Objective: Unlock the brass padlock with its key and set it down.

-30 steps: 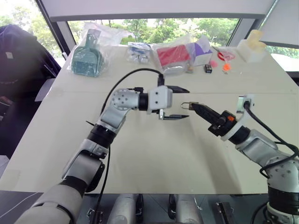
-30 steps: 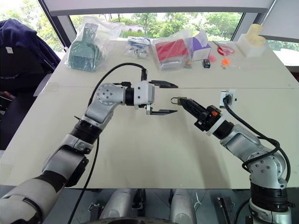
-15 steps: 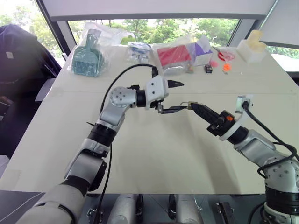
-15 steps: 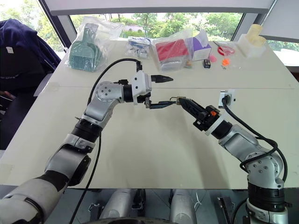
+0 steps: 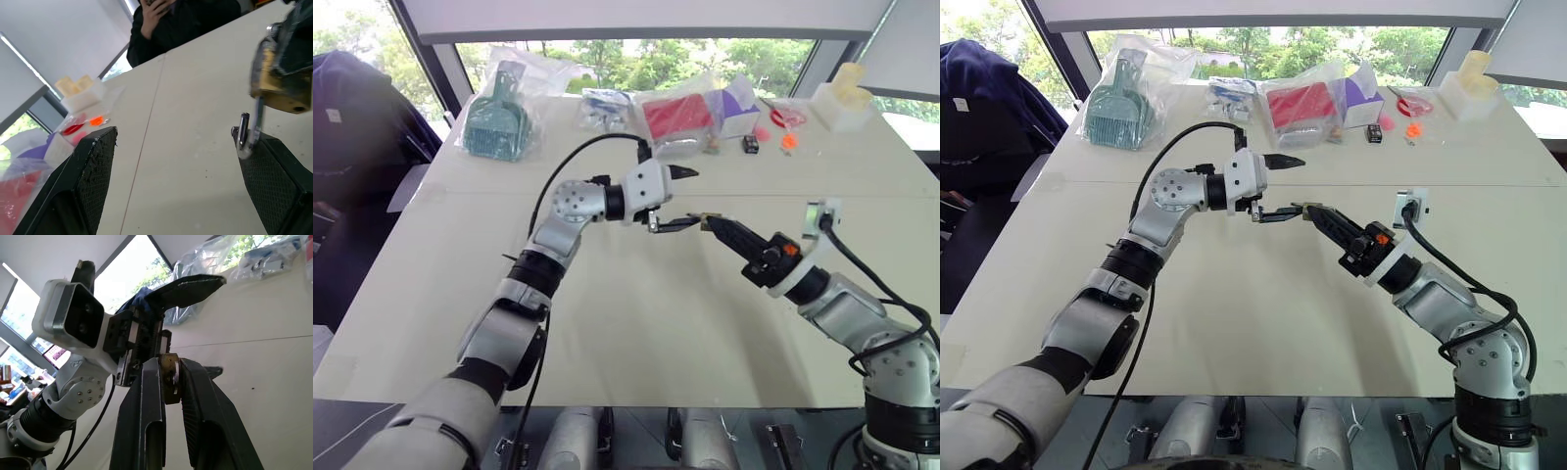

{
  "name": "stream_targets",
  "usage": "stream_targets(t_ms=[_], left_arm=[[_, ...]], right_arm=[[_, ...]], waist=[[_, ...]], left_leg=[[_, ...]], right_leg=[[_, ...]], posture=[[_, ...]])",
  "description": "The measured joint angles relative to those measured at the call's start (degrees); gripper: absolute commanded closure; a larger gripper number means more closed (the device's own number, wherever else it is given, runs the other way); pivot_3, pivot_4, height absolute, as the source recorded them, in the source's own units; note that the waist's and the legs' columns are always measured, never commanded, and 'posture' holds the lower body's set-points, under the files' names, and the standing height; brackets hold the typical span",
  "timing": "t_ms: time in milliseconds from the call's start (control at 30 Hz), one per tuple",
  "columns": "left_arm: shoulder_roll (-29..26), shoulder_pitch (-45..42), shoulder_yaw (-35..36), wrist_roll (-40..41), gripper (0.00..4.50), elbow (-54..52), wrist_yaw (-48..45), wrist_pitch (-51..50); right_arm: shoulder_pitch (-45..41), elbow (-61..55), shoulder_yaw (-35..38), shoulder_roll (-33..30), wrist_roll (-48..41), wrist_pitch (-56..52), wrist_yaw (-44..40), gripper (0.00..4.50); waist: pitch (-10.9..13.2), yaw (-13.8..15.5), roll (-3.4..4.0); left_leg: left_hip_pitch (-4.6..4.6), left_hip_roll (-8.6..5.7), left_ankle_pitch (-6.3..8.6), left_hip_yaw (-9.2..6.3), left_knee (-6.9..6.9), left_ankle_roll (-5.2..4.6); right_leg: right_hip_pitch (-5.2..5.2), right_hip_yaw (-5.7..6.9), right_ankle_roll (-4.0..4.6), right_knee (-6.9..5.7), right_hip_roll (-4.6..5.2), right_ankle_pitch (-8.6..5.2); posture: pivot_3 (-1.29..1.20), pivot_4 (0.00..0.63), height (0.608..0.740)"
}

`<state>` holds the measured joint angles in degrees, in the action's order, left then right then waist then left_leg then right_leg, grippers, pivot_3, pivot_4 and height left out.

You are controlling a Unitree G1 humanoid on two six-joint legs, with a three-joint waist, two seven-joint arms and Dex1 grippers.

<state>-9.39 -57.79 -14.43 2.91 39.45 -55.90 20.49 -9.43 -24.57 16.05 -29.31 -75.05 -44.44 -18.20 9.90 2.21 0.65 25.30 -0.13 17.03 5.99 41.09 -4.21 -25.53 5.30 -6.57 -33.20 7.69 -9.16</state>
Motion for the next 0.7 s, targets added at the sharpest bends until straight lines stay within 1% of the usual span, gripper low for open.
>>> stream_targets(t_ms=[300,467,600,700], left_arm=[[0.48,-1.37,0.6,-0.99,0.65,2.61,2.03,2.63],[-0.72,-0.82,0.54,-1.77,0.65,2.69,1.91,1.76],[-4.21,1.15,0.63,-2.9,0.65,3.81,1.97,-2.9],[-8.28,6.78,1.89,-0.23,0.65,-0.59,-2.83,-11.15]], right_arm=[[0.63,-0.06,-0.11,0.75,-0.03,-0.03,0.0,4.5],[0.73,0.01,-0.12,1.38,-0.02,-0.05,0.7,4.5],[0.73,2.58,-0.3,3.46,0.12,-0.42,4.6,4.5],[0.75,7.11,-1.84,4.8,0.66,-2.36,8.36,4.5]], waist=[[0.0,-0.03,0.0],[0.0,-0.11,0.0],[0.0,-0.31,0.01],[0.0,-1.26,0.02]], left_leg=[[0.0,0.0,0.0,0.0,0.0,0.0],[-0.01,0.01,0.0,0.01,0.0,0.0],[-0.03,0.02,0.0,0.01,-0.02,0.0],[-0.01,0.03,-0.01,0.01,-0.07,0.02]], right_leg=[[0.0,0.0,0.0,0.0,0.0,0.0],[-0.01,0.0,0.0,-0.01,0.0,0.0],[-0.01,0.01,-0.01,-0.03,-0.02,0.01],[-0.04,0.01,-0.01,-0.06,-0.01,0.0]], posture=[[0.0,0.15,0.735],[0.0,0.15,0.735],[0.0,0.15,0.735],[0.0,0.15,0.735]])
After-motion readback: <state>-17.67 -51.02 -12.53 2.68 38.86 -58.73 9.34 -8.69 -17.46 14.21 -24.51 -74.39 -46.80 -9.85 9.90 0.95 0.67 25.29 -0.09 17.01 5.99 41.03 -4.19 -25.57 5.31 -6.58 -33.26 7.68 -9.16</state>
